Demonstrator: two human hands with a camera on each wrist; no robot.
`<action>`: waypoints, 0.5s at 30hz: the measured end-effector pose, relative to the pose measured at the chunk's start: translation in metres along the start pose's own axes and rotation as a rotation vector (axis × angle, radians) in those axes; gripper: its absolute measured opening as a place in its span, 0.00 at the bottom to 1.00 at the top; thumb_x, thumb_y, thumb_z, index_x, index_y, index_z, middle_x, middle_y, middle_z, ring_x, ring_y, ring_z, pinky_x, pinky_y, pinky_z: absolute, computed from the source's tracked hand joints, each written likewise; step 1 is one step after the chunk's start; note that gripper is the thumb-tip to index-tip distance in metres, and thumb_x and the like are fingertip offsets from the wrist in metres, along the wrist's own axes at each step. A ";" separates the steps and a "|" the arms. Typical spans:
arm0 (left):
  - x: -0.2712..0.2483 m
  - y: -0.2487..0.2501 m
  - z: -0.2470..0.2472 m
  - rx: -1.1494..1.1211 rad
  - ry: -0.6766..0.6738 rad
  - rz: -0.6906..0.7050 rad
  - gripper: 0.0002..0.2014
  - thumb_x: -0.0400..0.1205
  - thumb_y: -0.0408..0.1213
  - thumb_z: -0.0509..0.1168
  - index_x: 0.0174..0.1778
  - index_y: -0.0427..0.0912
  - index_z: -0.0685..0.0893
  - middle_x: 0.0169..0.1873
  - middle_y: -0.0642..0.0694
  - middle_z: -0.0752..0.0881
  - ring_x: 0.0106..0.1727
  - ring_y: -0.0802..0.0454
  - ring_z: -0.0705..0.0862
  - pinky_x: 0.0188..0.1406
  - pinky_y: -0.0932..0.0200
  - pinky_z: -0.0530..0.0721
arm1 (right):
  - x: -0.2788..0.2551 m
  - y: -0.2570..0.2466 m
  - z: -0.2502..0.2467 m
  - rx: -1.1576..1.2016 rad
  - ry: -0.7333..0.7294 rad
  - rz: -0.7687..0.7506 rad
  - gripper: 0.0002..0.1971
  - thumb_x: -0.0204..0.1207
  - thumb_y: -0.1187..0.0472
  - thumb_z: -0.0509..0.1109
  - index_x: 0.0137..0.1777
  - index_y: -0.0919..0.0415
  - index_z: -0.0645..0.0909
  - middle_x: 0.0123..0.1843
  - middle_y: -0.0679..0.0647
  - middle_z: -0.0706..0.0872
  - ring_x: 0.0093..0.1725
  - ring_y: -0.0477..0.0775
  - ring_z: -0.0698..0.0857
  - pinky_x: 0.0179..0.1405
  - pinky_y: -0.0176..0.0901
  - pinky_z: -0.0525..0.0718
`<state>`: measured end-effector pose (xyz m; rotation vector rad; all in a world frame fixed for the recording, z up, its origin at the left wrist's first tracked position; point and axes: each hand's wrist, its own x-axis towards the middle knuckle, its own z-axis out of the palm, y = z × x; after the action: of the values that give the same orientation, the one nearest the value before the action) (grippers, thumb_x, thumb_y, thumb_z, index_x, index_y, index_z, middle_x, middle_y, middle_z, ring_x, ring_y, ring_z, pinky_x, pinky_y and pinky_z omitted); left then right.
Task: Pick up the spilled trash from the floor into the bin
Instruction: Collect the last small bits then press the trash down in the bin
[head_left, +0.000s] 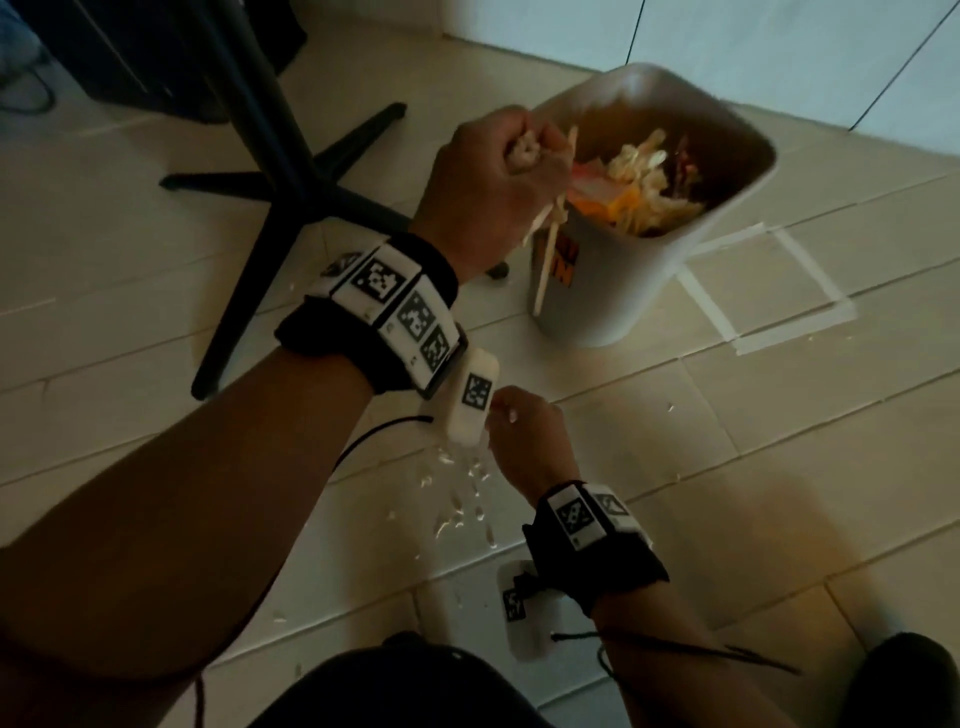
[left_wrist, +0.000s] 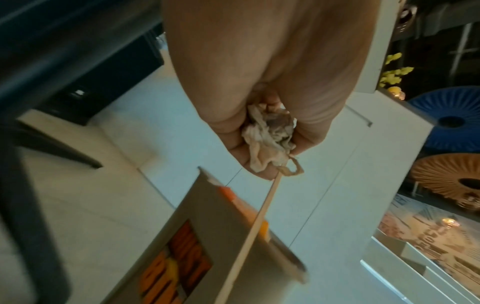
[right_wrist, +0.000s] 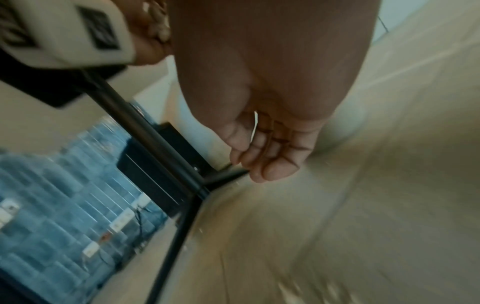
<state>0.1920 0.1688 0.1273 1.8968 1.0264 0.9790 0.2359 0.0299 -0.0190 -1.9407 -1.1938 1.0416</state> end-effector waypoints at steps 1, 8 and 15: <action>0.011 0.009 0.003 -0.002 -0.001 0.045 0.05 0.79 0.41 0.68 0.44 0.45 0.84 0.33 0.54 0.86 0.37 0.54 0.89 0.35 0.56 0.88 | 0.003 -0.015 -0.010 0.010 0.030 -0.067 0.10 0.81 0.61 0.63 0.51 0.54 0.87 0.49 0.53 0.91 0.49 0.53 0.87 0.48 0.43 0.82; 0.072 0.056 0.023 0.000 0.080 0.224 0.03 0.78 0.38 0.65 0.44 0.43 0.81 0.31 0.58 0.84 0.32 0.61 0.87 0.33 0.61 0.85 | 0.029 -0.091 -0.112 0.166 0.457 -0.363 0.09 0.81 0.63 0.65 0.51 0.55 0.87 0.50 0.47 0.87 0.50 0.47 0.85 0.51 0.41 0.83; 0.095 0.041 0.056 0.265 0.119 0.235 0.02 0.80 0.39 0.64 0.46 0.45 0.80 0.41 0.53 0.84 0.38 0.63 0.81 0.36 0.69 0.77 | 0.050 -0.063 -0.170 -0.022 0.608 -0.230 0.12 0.82 0.56 0.64 0.60 0.54 0.86 0.63 0.52 0.80 0.54 0.50 0.82 0.52 0.44 0.78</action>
<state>0.2903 0.2229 0.1646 2.2385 1.0614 1.1470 0.3703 0.0829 0.1012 -1.8818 -1.0371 0.2797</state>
